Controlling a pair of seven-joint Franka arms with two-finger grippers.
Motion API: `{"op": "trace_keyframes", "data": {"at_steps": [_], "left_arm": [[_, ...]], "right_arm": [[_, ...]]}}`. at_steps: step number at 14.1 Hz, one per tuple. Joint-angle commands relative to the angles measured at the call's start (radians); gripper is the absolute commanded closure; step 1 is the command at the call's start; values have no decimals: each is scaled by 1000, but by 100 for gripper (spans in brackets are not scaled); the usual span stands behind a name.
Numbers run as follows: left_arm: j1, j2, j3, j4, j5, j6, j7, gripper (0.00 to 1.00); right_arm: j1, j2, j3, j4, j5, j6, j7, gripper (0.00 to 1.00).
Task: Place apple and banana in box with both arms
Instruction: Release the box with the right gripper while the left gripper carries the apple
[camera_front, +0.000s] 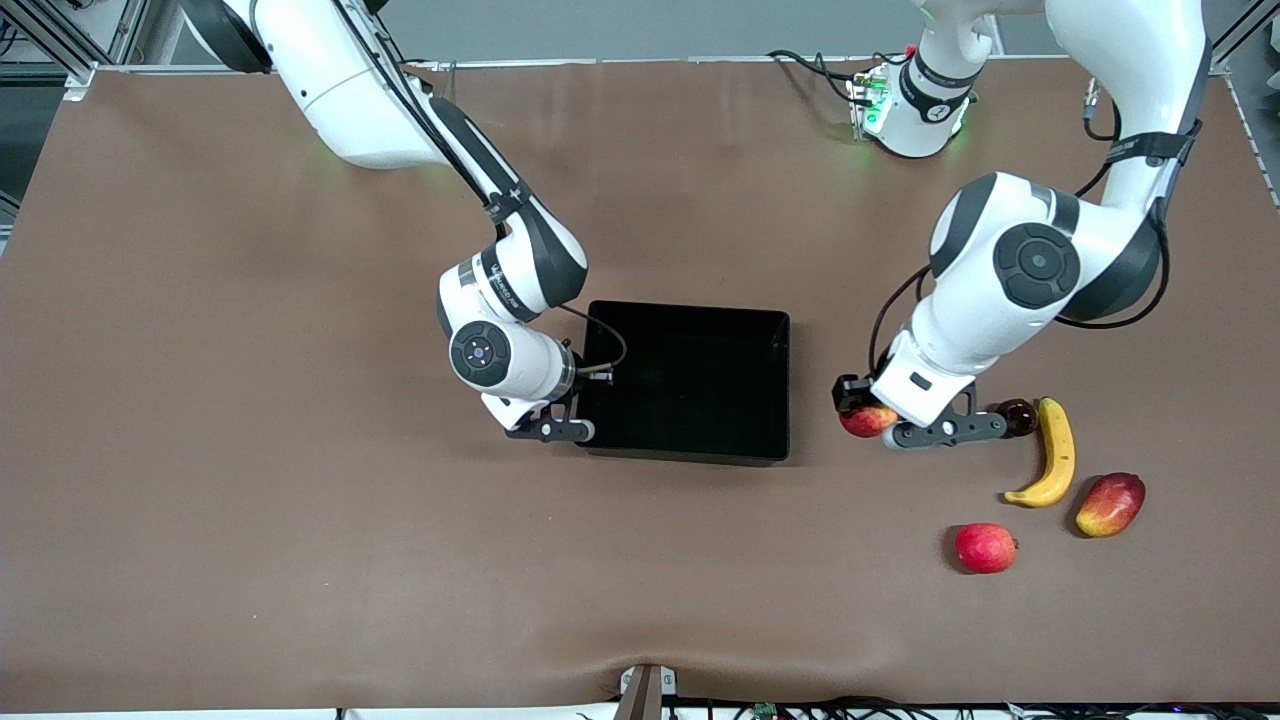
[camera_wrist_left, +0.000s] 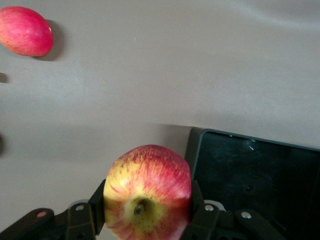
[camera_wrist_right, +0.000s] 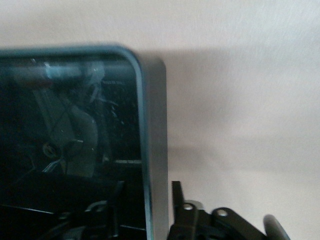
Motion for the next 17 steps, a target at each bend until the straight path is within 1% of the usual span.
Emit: {"op": "trace_keyframes", "data": {"at_steps": [1, 3, 4, 5, 8, 10, 11, 12, 13, 14, 15, 17], "left_arm": [[-4, 1, -3, 25, -22, -28, -13, 100], [-9, 2, -6, 29, -23, -28, -13, 100], [-18, 4, -6, 31, -23, -28, -13, 100], [-28, 15, -6, 40, -26, -28, -14, 100], [-81, 36, -4, 55, -45, -29, -72, 100], [-107, 50, -4, 52, -40, -29, -86, 100], [-136, 59, -4, 49, -43, -28, -105, 100], [-169, 77, -1, 54, -33, -23, -150, 100], [-188, 102, -1, 57, -25, -11, -183, 100], [-214, 131, -1, 65, -7, 10, -195, 100], [-242, 156, 0, 72, 4, 23, -204, 100], [-268, 189, 2, 68, 13, 23, -228, 100]], "right_arm": [[-24, -14, -6, 98, -121, -156, -4, 0], [-41, -11, -6, 236, -310, -357, -4, 0], [-42, -13, -6, 281, -374, -420, -5, 0], [-57, -14, -6, 307, -393, -462, -7, 0], [-102, -37, 5, 322, -386, -493, -5, 0], [-136, -102, 8, 322, -378, -514, -48, 0], [-165, -122, 13, 322, -334, -552, -155, 0], [-194, -140, 7, 321, -308, -578, -274, 0], [-202, -157, 1, 321, -314, -580, -325, 0], [-208, -174, -19, 321, -309, -579, -315, 0], [-240, -194, -27, 321, -292, -577, -327, 0], [-306, -260, -22, 307, -237, -597, -329, 0]]}}
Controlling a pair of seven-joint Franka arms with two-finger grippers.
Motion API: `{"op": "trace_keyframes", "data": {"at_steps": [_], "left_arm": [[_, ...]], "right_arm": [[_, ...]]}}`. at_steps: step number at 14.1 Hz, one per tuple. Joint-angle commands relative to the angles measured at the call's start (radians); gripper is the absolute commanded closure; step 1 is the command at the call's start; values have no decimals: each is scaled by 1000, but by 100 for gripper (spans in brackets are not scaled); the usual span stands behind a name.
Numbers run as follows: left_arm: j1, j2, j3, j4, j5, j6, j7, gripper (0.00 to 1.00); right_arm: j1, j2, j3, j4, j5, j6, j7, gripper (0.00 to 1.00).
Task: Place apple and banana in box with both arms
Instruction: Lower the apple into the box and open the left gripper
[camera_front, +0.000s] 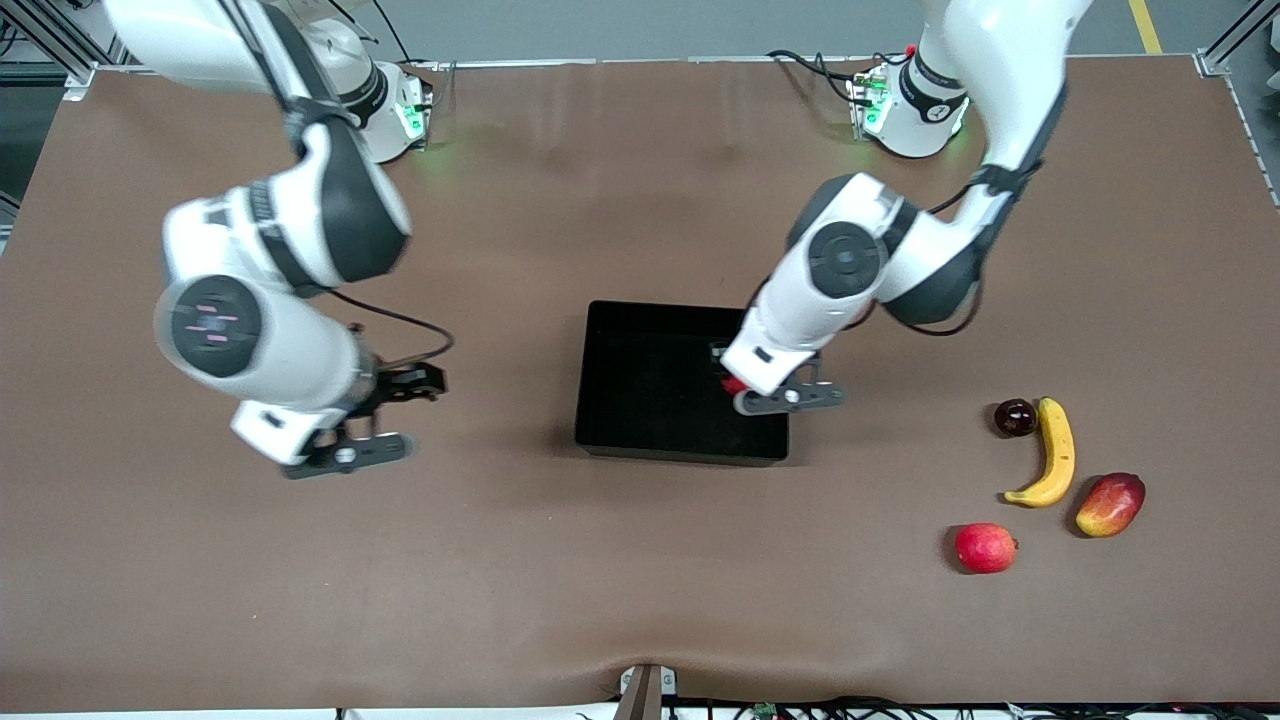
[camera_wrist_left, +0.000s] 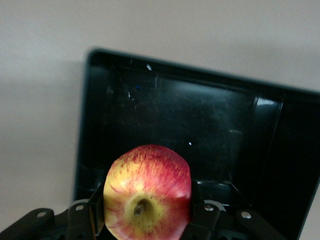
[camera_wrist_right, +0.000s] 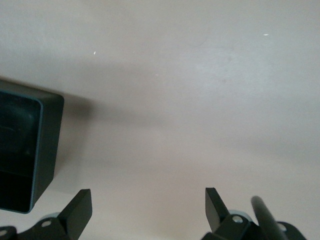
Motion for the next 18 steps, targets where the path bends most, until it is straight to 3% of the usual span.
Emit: {"op": "trace_keyframes", "data": {"at_steps": [1, 4, 7, 11, 12, 13, 15, 18], "left_arm": [[-25, 55, 7, 21, 33, 0, -27, 100], [-34, 90, 7, -27, 91, 0, -33, 100], [-33, 130, 7, -62, 96, 9, -64, 100], [-43, 164, 7, -61, 96, 9, -70, 100], [-43, 165, 9, -61, 98, 11, -69, 60], [-43, 164, 12, -59, 101, 11, -67, 1], [-39, 136, 12, -45, 153, -1, -67, 0], [-16, 17, 9, 16, 159, -121, -53, 0]], "right_arm": [[-70, -88, 4, -32, 55, -49, -27, 0], [-119, -158, -1, -32, 44, -164, -70, 0], [-188, -224, -3, -38, 41, -170, -143, 0], [-257, -365, -1, -173, 29, -170, -156, 0], [-268, -403, -1, -211, 24, -170, -165, 0], [-284, -427, -1, -239, 16, -170, -171, 0], [-329, -448, -1, -269, 15, -172, -186, 0], [-370, -447, -1, -266, 9, -189, -390, 0]]}}
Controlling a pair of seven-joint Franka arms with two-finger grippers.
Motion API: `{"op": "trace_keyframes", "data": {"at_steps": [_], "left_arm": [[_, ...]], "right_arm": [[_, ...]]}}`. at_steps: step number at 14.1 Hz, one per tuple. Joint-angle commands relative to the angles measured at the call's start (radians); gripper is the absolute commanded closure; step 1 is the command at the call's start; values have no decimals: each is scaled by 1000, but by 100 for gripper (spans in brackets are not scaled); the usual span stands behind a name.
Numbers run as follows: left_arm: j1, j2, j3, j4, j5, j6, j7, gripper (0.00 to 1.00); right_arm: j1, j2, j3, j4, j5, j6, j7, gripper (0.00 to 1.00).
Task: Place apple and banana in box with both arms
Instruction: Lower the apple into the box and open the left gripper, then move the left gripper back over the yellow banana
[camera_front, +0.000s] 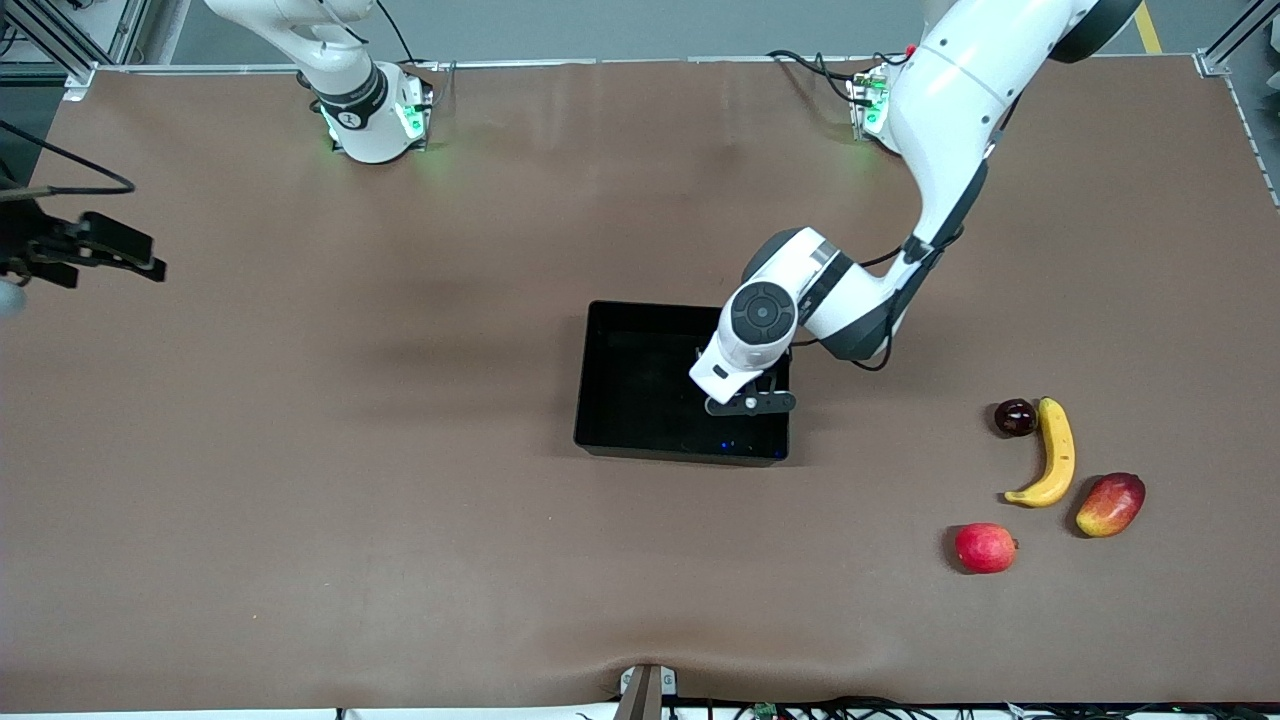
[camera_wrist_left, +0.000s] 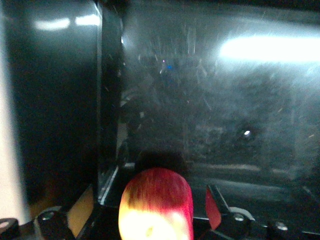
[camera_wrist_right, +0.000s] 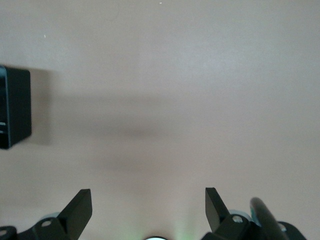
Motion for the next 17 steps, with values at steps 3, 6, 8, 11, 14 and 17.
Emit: {"op": "trace_keyframes", "data": {"at_steps": [3, 6, 8, 11, 14, 17], "left_arm": [[101, -161, 2, 114, 21, -193, 98, 0], [262, -187, 3, 118, 22, -243, 385, 0], [351, -180, 3, 110, 24, -241, 503, 0], [448, -149, 5, 108, 27, -211, 627, 0], [545, -108, 6, 90, 44, -140, 808, 0], [612, -62, 5, 73, 78, -51, 904, 0]], "right_arm": [[-36, -10, 17, -24, -17, 12, -128, 0], [-103, -4, 14, -1, -6, 105, -133, 0], [-91, -26, 15, -1, -20, 101, -121, 0], [-85, -80, 15, -20, -17, 3, -189, 0], [-85, -76, 23, -18, -66, 88, -213, 0], [-97, -86, 26, -20, -61, 37, -199, 0]]}}
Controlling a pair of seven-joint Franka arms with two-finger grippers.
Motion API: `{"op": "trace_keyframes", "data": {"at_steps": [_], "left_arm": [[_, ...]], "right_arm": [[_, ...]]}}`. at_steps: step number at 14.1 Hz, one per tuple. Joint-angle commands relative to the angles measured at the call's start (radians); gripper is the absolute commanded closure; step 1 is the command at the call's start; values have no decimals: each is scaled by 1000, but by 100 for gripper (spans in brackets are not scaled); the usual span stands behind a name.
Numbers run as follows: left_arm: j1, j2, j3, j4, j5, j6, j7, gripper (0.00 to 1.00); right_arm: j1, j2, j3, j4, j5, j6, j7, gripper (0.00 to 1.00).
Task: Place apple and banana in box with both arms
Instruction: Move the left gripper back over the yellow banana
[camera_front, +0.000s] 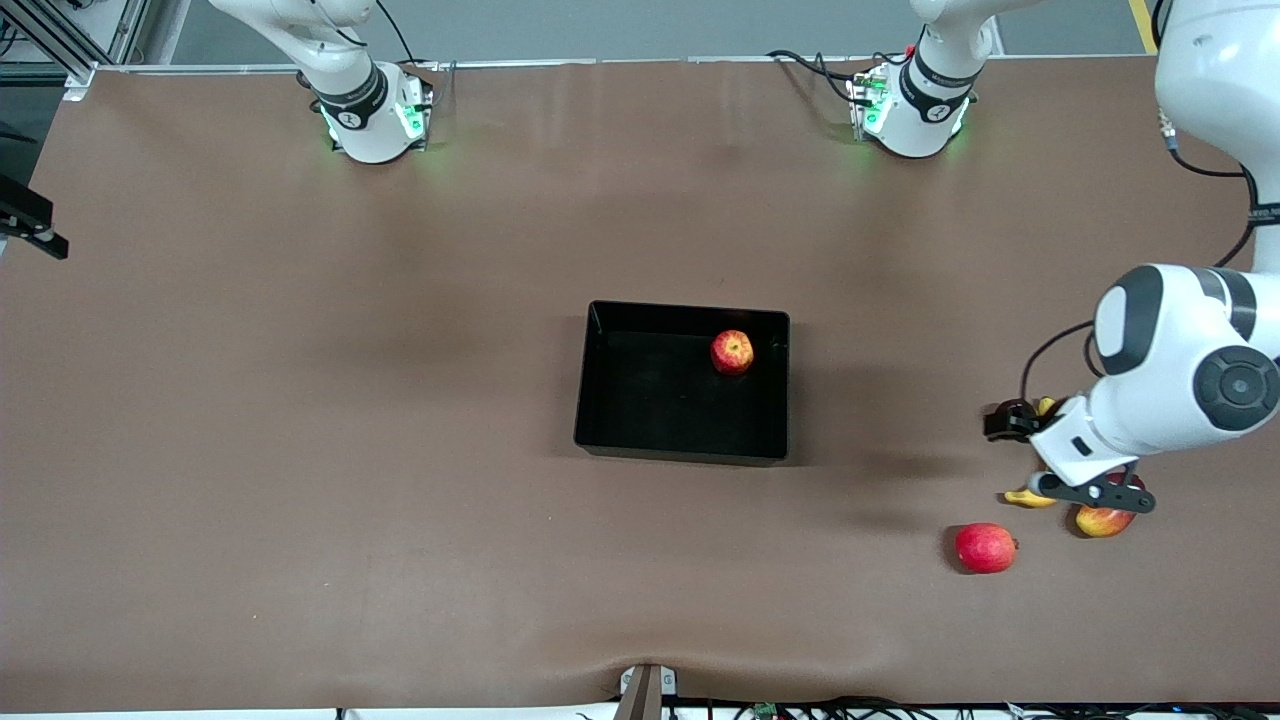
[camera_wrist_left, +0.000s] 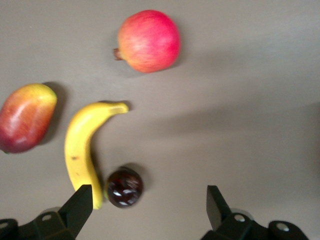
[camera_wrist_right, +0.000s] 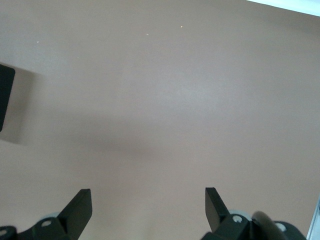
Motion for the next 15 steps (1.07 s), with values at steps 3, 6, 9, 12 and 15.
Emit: {"op": "trace_keyframes", "data": {"at_steps": [3, 6, 9, 12, 15], "left_arm": [[74, 71, -12, -12, 87, 113, 95, 0], [114, 122, -12, -7, 129, 202, 193, 0], [131, 143, -2, -8, 145, 224, 308, 0], [177, 178, -2, -16, 175, 245, 375, 0], [205, 186, -2, -48, 176, 279, 406, 10]], "right_arm": [[-20, -18, 7, -9, 7, -68, -6, 0], [-11, -22, 13, -9, 7, -68, -6, 0], [-8, -22, 14, -10, 12, -77, -6, 0], [22, -22, 14, -10, 12, -75, -5, 0], [23, -22, 14, -10, 12, -74, -5, 0]]}}
